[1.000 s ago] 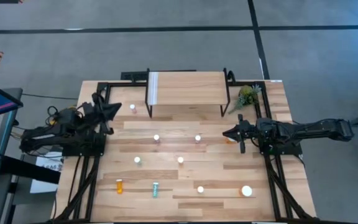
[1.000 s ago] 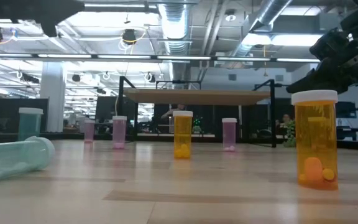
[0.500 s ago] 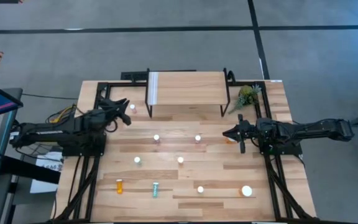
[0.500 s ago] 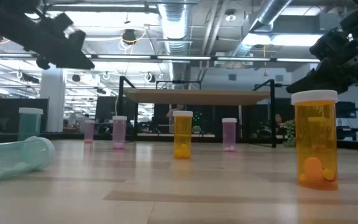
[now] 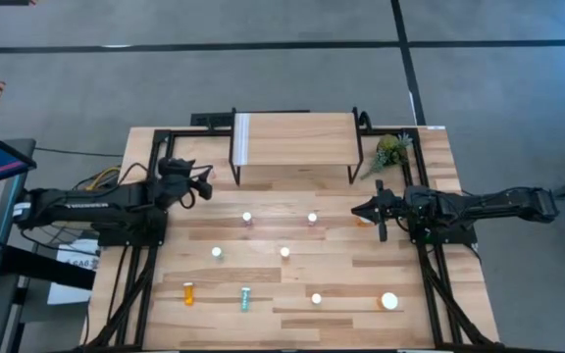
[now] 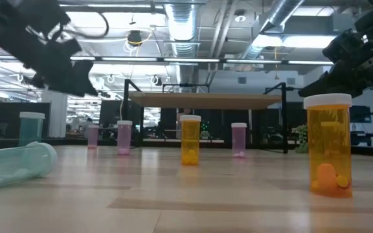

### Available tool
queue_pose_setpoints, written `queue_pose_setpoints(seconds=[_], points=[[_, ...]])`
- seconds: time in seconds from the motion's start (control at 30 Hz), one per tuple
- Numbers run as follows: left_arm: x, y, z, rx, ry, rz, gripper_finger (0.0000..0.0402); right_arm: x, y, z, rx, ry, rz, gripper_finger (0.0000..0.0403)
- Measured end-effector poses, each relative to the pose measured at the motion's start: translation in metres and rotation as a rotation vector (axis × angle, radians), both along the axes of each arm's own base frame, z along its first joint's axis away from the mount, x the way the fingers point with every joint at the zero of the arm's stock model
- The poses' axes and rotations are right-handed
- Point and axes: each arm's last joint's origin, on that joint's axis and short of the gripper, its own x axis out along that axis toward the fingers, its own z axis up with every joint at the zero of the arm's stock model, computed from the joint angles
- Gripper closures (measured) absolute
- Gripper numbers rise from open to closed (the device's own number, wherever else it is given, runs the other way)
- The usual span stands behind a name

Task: Pick and place medicine bottles onto shelf by color
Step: Put the top pink pill bottle on the shelf

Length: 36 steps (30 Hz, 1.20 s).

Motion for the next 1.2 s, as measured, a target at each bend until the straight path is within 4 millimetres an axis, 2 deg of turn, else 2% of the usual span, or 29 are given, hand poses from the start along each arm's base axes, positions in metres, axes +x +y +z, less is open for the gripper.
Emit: queue_pose_setpoints(seconds=[0.17, 0.3, 0.37, 0.5, 0.67, 0.97, 1.2], points=[[0.000, -0.001, -0.022, -0.088, 0.022, -0.016, 0.0142, 0.000, 0.000, 0.000, 0.000, 0.000, 0.000, 0.0352], [-0.001, 0.000, -0.030, -0.115, 0.032, 0.014, 0.0142, 0.000, 0.000, 0.000, 0.000, 0.000, 0.000, 0.0352], [0.000, 0.004, -0.028, -0.140, 0.019, 0.033, 0.0142, 0.000, 0.000, 0.000, 0.000, 0.000, 0.000, 0.0352], [0.006, 0.021, -0.005, -0.220, -0.021, 0.006, 0.0142, 0.000, 0.000, 0.000, 0.000, 0.000, 0.000, 0.0352], [0.004, 0.048, 0.008, -0.334, 0.069, -0.013, 0.0142, 0.000, 0.000, 0.000, 0.000, 0.000, 0.000, 0.0352], [0.012, 0.092, 0.004, -0.492, 0.191, -0.062, 0.0142, 0.000, 0.000, 0.000, 0.000, 0.000, 0.000, 0.0352], [0.029, 0.113, 0.000, -0.555, 0.311, -0.094, 0.0142, 0.000, 0.000, 0.000, 0.000, 0.000, 0.000, 0.0352]])
